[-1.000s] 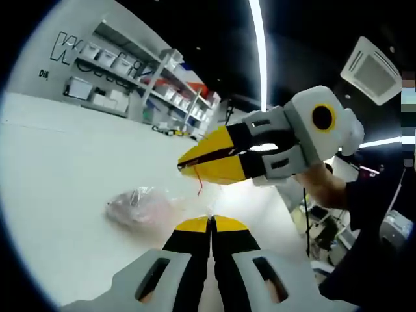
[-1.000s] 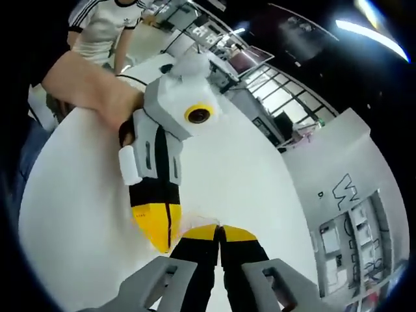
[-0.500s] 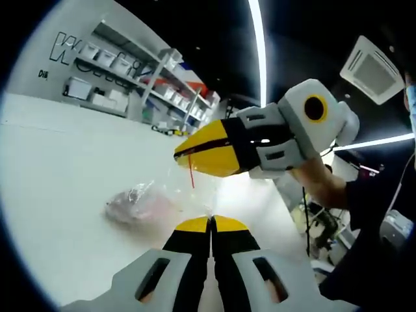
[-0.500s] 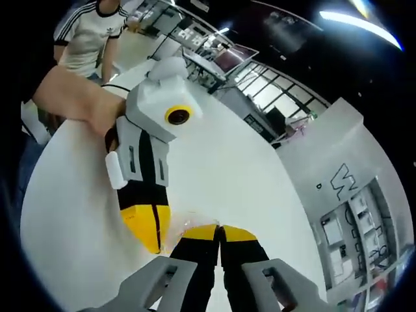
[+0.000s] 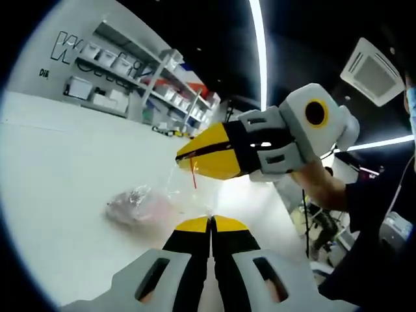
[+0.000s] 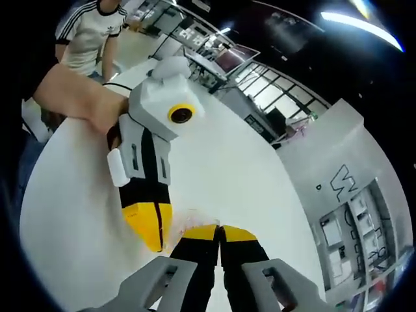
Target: Open the resealable bag by pulling the two sides of the seal apart until the entire bag opening is separated and visibly accessible.
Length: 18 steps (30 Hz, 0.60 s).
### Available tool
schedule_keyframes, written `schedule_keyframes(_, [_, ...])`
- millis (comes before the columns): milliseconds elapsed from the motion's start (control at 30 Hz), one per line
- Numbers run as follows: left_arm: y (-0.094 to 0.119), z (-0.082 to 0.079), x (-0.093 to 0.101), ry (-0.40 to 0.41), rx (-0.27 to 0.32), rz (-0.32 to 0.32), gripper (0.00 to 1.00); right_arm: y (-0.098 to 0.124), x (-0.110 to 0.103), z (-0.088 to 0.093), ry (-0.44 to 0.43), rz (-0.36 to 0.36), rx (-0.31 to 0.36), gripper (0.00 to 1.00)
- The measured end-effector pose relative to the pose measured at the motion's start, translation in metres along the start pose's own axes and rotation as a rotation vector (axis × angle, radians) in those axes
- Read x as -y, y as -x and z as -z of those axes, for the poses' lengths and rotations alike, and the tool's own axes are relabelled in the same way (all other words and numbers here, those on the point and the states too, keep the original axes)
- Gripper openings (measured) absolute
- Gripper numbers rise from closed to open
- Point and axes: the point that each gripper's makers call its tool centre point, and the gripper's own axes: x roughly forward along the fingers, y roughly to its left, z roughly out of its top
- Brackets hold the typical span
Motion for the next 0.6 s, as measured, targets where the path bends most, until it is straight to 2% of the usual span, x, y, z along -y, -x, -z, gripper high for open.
schedule_keyframes(267, [0.0008,0.0023,0.0056,0.001,0.006,0.002,0.01,-0.0005,-0.0007,0.0004,-0.002,-0.003,0.002,0.0])
schedule_keyframes(600, [0.0009,-0.0017,-0.0022,-0.004,0.011,-0.008,0.01,-0.0008,-0.0022,0.0015,-0.005,-0.004,0.002,0.0])
